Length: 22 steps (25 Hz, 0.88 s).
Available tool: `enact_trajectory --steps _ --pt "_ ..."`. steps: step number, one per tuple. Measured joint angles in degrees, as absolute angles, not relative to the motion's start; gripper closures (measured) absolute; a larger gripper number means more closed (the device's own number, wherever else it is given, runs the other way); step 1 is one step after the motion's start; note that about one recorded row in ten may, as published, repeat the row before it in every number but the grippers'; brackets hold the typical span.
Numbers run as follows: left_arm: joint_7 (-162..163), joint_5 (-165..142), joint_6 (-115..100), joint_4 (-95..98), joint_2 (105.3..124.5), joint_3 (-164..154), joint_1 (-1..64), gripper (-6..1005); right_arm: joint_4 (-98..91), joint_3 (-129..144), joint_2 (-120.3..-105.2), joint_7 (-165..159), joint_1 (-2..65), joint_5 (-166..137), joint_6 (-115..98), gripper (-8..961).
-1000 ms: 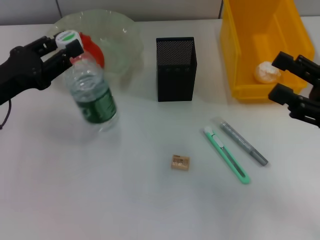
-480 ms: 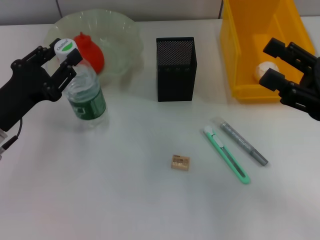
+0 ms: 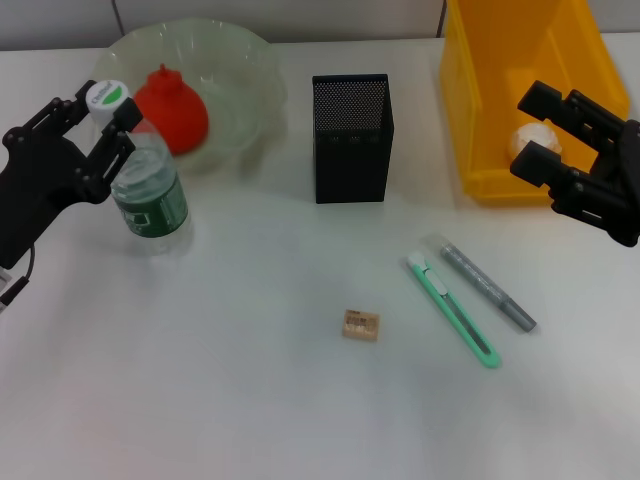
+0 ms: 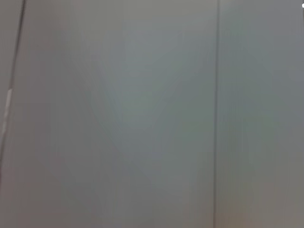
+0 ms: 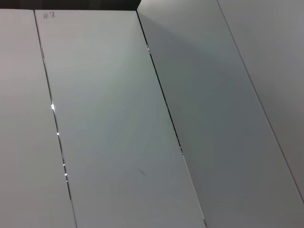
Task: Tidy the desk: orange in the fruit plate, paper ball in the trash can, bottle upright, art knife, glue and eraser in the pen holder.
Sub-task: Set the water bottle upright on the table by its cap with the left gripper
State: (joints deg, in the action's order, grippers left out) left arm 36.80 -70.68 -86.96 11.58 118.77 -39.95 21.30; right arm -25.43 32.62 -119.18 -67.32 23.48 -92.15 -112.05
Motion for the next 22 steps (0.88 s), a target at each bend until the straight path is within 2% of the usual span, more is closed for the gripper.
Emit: enact_trajectory --steps 6,11,13,15,17,20,22 --pt "36.30 -70.57 -86.58 9.86 118.82 -37.15 21.44 558 -25.40 32.69 -119.18 -67.32 23.37 -92.15 -112.06 107" --pt "36.92 -70.57 -91.86 10.02 118.73 -34.33 20.30 306 -25.39 32.70 -119.18 -67.32 23.25 -92.15 -112.16 108" --pt "40.52 -70.56 -99.99 12.62 118.24 -31.50 18.03 214 -25.40 32.48 -119.18 -67.33 23.26 -92.15 -112.33 108" --pt "42.44 -70.68 -102.19 14.21 118.06 -31.05 17.23 214 -25.40 32.40 -119.18 -67.37 23.31 -92.16 -112.41 113" --pt "47.34 -71.74 -106.07 18.44 117.24 -31.40 15.66 214 -25.75 32.32 -119.13 -68.03 23.54 -92.17 -112.50 117" --pt "53.78 -77.48 -110.22 25.19 114.33 -35.63 14.11 215 -29.43 32.43 -118.79 -71.64 24.01 -92.33 -112.24 124" --pt "57.19 -84.30 -112.06 28.12 111.35 -40.38 14.29 215 -36.46 32.70 -118.60 -78.84 24.18 -92.58 -111.75 129"
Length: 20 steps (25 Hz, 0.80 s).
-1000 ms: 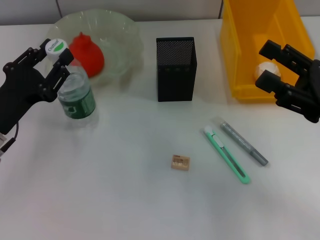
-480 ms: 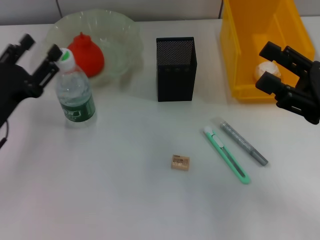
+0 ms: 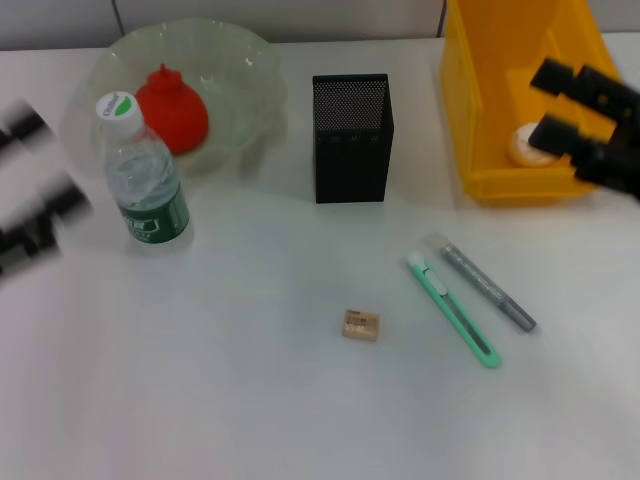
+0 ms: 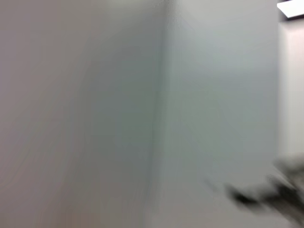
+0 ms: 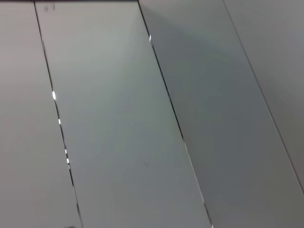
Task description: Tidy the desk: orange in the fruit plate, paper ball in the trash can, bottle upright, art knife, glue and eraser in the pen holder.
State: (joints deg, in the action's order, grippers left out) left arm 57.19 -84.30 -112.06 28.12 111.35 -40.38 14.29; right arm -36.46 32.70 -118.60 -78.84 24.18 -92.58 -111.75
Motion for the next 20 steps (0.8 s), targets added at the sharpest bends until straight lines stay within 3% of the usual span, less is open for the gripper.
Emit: enact_trajectory --steps 4,6,8,11,14,20 --pt "59.05 -92.10 -111.89 29.08 109.95 -43.70 15.63 215 -55.54 34.82 -118.50 -98.55 24.59 -95.04 -110.65 138" --pt "59.72 -100.24 -110.35 29.41 110.68 -43.99 17.85 215 -73.80 39.30 -118.20 -116.44 26.44 -103.01 -110.89 143" --pt "61.25 -106.07 -108.42 29.48 111.42 -43.78 20.12 215 -78.75 40.97 -117.93 -121.76 27.56 -106.71 -111.76 148" --pt "63.07 -110.91 -106.39 29.45 112.27 -43.74 22.62 215 -92.40 49.07 -116.85 -140.29 34.82 -124.35 -117.85 155" --pt "63.40 -111.70 -105.50 29.41 112.66 -43.76 23.22 215 -93.38 54.17 -116.84 -145.62 38.84 -133.45 -119.30 162" --pt "63.99 -111.92 -103.22 29.06 113.31 -44.09 24.19 215 -85.58 66.82 -119.34 -150.58 44.96 -151.27 -112.63 176"
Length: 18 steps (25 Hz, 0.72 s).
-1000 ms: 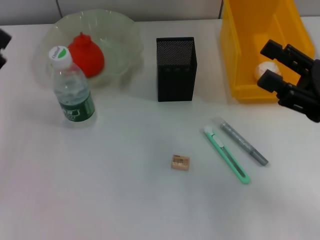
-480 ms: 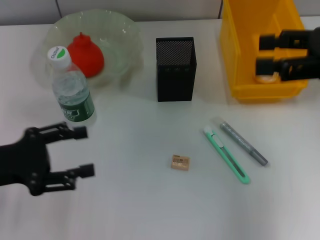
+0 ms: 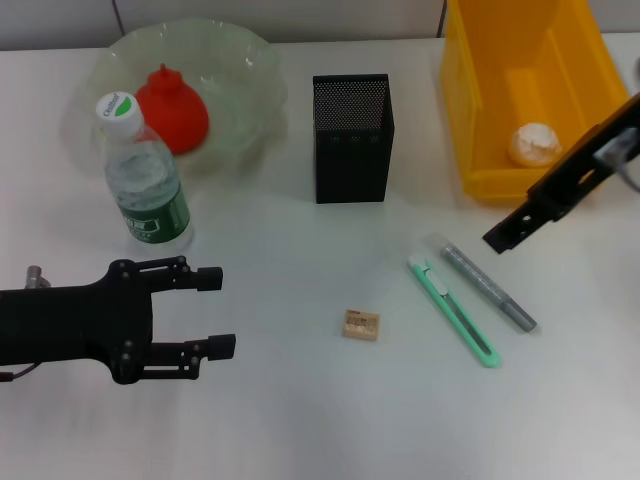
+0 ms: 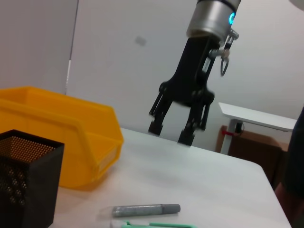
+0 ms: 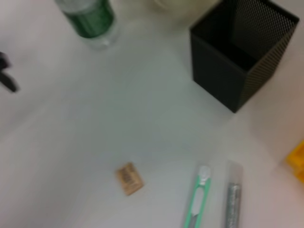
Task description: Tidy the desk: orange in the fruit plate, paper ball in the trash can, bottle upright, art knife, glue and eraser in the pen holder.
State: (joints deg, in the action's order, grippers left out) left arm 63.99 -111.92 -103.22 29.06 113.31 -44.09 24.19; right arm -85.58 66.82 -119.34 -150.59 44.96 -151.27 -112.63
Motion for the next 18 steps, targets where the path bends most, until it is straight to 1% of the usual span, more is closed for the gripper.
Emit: enact_trajectory --steps 1,4,6,11,15,18 --pt "63.99 -111.92 -103.22 29.06 113.31 -44.09 24.19 215 -80.78 70.70 -119.41 -152.35 45.99 -152.14 -108.03 178" --pt "64.20 -112.11 -101.99 28.88 113.55 -44.09 24.30 214 -77.03 74.11 -119.39 -153.40 46.40 -152.12 -103.70 185" --pt "64.58 -112.67 -100.69 28.86 114.05 -44.14 24.42 214 -72.32 78.02 -119.46 -153.93 47.09 -151.93 -98.46 190" --pt "65.17 -113.20 -99.06 28.86 114.48 -44.19 24.51 214 -64.22 82.34 -119.55 -154.30 49.22 -149.88 -92.31 202" --pt "65.31 -113.27 -98.58 28.87 114.64 -44.21 24.52 214 -61.87 84.26 -119.56 -154.32 49.81 -148.76 -89.83 211" --pt "65.32 -113.29 -98.04 28.88 114.83 -44.21 24.50 214 -59.77 86.43 -119.65 -154.52 50.44 -148.33 -87.83 258"
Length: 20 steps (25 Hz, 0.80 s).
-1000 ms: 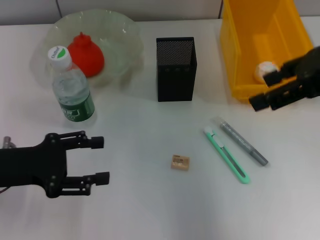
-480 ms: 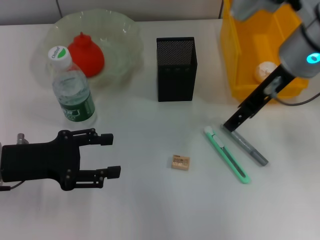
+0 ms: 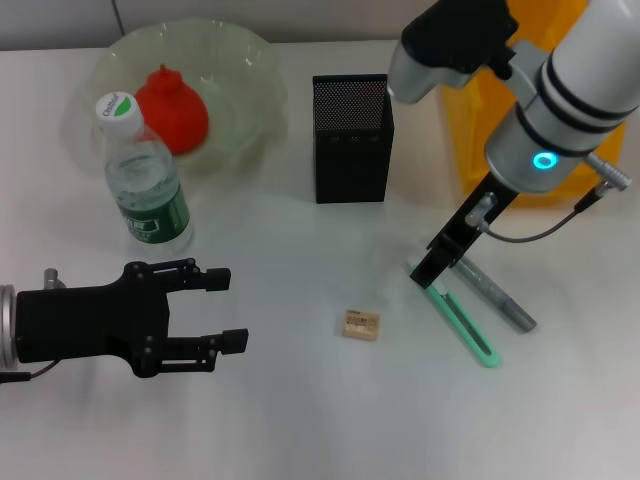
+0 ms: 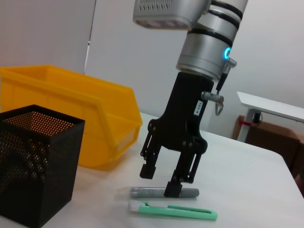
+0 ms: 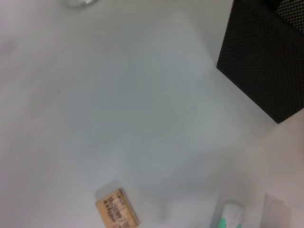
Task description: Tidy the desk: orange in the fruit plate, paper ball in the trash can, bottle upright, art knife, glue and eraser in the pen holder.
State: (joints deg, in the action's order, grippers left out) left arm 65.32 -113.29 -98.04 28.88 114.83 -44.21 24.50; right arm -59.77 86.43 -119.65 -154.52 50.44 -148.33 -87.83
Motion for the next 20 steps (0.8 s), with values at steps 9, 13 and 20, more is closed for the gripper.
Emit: enact_trajectory --steps 9,13,20 --pt "65.32 -113.30 -97.46 28.91 115.10 -44.00 23.77 215 -55.02 89.79 -119.80 -154.66 50.97 -145.92 -82.64 299" --pt "65.29 -113.29 -97.44 28.20 115.11 -43.76 23.59 215 -53.41 90.58 -119.80 -154.61 50.97 -145.89 -80.48 305" --pt "65.27 -113.29 -97.21 28.09 115.16 -43.73 23.46 215 -52.57 91.60 -119.80 -154.59 51.04 -145.89 -79.34 316"
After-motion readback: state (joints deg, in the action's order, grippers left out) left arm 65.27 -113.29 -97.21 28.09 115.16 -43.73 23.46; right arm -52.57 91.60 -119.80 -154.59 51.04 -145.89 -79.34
